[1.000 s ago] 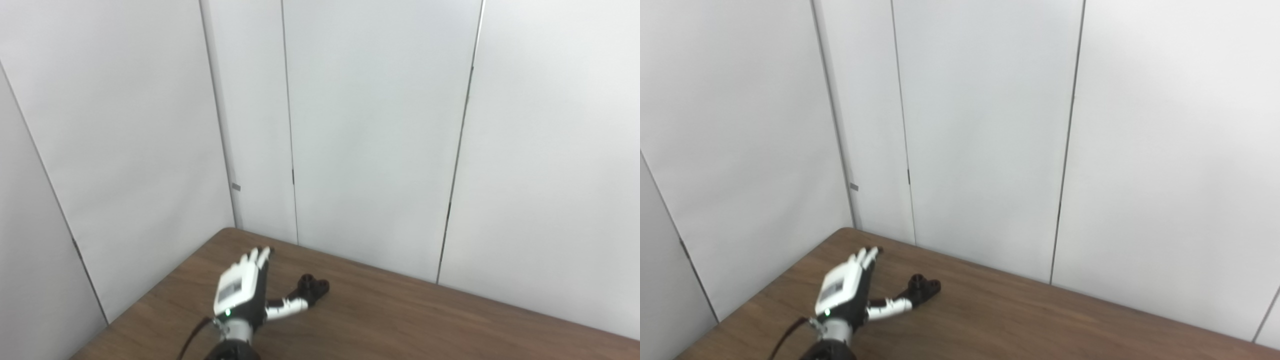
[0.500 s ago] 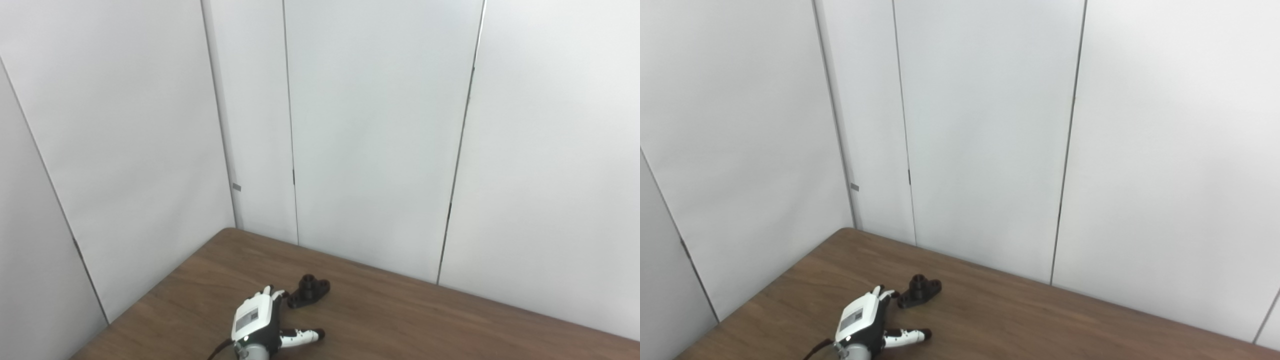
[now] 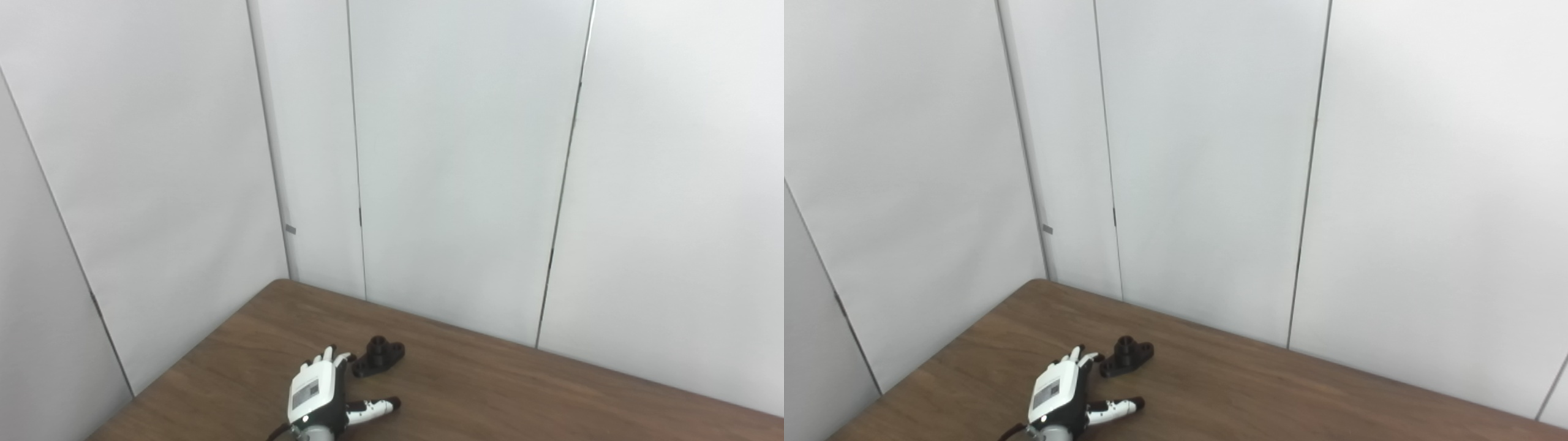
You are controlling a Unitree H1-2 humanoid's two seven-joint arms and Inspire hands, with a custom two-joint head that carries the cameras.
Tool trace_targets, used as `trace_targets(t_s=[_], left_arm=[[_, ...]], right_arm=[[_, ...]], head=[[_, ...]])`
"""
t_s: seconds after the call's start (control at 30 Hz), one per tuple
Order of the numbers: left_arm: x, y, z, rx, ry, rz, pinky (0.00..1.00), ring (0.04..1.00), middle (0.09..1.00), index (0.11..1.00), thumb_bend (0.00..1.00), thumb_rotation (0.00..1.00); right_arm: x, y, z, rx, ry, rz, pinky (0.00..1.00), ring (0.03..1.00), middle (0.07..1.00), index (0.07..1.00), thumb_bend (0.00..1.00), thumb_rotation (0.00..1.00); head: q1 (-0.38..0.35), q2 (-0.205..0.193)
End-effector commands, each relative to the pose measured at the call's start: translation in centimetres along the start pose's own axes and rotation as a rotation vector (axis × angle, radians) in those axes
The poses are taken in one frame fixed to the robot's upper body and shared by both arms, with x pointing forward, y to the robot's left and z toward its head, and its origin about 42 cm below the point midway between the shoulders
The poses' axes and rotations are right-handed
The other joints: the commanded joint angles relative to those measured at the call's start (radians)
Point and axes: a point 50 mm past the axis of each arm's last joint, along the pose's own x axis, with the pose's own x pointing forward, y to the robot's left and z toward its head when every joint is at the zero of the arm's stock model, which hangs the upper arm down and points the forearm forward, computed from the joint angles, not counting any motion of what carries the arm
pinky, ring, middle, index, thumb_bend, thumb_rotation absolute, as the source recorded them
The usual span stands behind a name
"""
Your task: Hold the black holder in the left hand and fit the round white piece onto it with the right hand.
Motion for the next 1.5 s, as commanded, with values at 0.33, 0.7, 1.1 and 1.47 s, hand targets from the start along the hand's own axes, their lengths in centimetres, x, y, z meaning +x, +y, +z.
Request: trace_targets(t_s=[0.33,0.7,1.1,1.47], left_arm=[[2.6,1.0,0.7,0.070,-0.028,0.044,1.00,0.972,1.000,0.893,0.92,0.51],[3.7,1.2,0.7,0.103,0.005,0.025,1.00,0.981,1.000,0.901,0.92,0.48],[4.3,1.0,0.4,0.078,0.017,0.036,1.00,0.972,0.997,0.884,0.90,0.42],[4.9,0.6,0.7,0.058,0.006,0.060,1.00,0.950,0.974,0.845,0.89,0.33]], right_arm=[[-2.7,-1.5,-1.1,-0.046,0.081,-0.032,0.80,0.979,1.000,1.000,0.51,0.82],[-3.4,-1.5,-0.9,-0.053,0.080,-0.038,0.76,0.960,1.000,1.000,0.52,0.82],[-4.4,-1.8,-0.9,-0.058,0.076,-0.041,0.73,0.945,1.000,1.000,0.55,0.81],[-4.8,-1.8,-1.1,-0.060,0.066,-0.033,0.72,0.931,1.000,1.000,0.56,0.81]], head=[[-0.013,0.025],[-0.028,0.033],[-0.047,0.046],[-0.062,0.046]])
